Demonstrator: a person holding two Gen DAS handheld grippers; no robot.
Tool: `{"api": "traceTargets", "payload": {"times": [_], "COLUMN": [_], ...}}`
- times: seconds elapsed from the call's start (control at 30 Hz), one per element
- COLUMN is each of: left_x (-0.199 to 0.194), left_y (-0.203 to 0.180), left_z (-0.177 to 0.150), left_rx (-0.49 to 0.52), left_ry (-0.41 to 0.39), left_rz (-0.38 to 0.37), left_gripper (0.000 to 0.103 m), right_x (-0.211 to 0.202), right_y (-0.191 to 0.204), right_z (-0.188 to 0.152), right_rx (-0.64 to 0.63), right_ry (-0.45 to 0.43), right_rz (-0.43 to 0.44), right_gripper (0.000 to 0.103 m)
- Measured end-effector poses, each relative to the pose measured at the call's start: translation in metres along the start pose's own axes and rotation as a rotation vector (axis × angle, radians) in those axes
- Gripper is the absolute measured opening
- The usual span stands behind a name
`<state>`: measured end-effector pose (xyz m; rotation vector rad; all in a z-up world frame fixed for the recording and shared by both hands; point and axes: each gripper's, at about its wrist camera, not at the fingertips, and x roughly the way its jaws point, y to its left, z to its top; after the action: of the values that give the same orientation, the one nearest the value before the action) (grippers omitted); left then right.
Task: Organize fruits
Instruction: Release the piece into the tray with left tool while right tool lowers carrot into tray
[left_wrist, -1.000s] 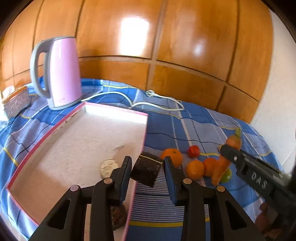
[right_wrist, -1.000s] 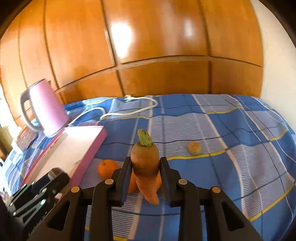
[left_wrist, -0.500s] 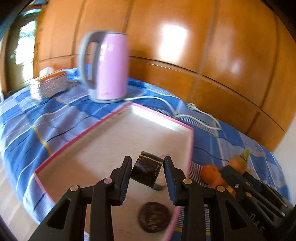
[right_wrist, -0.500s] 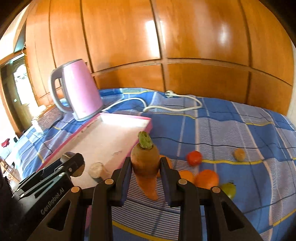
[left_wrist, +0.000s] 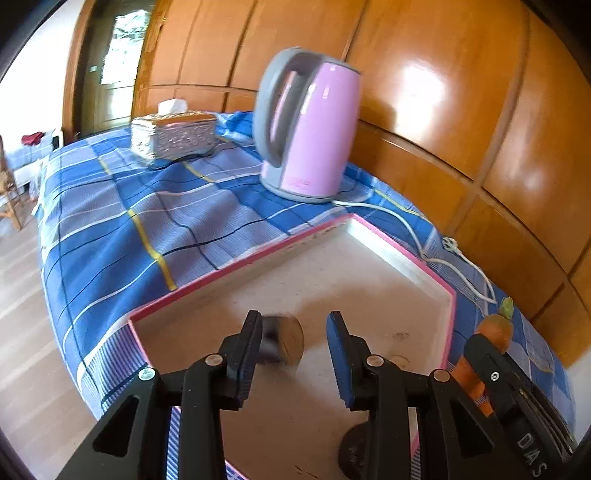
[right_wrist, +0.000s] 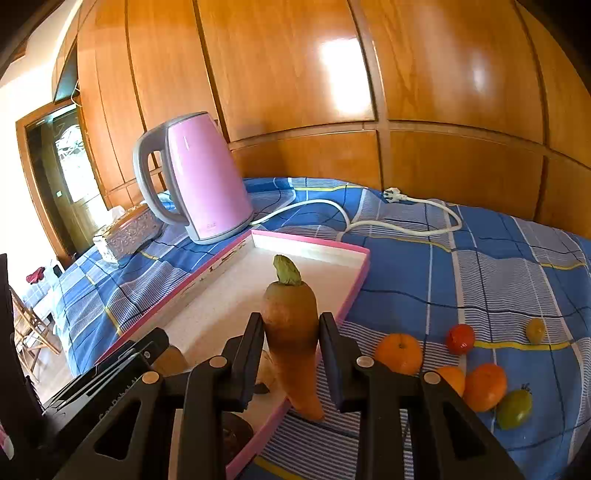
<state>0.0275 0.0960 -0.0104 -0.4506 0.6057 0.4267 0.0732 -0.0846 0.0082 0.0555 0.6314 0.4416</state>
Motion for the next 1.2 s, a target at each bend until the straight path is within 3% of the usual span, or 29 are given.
{"api": "traceTargets", "payload": {"times": [0.13,0.27,0.4,0.57,1.0,1.2], "left_x": [0.002,0.004,0.007,0.006,0.002,-0.004], "left_y": [0.006,0.014,0.018,0.019,0.018,0.017], "left_z": [0.001,0.001,0.002,0.002,0.002,0.002], "left_rx": [-0.026,-0.066,-0.087,-0.094,-0.095,-0.084], "left_ry": [-0.004,-0.003,0.003,-0.003,-0.014,-0.038], "left_rz": [0.030,0.064,0.079,0.082,0.076,0.055], "left_gripper": [0.039,0.053,0.057,0.067,0.071,0.080], "right_x": [0.008,0.019,0.024,0.021,0.019,0.015], "right_y": [0.007,0.022,0.028,0.025,0.016,0.009], "right_z": [0.003,0.004,0.002,0.002,-0.001,-0.005], "right_rx": [-0.012,-0.049,-0.068,-0.054,-0.041,-0.028], "right_ry": [0.002,0.018,0.027,0.020,0.033,0.047], "right_rz": [0.021,0.057,0.064,0.074,0.025,-0.017], "right_gripper": [0.031,0.030,0.031,0.031,0.034,0.036]}}
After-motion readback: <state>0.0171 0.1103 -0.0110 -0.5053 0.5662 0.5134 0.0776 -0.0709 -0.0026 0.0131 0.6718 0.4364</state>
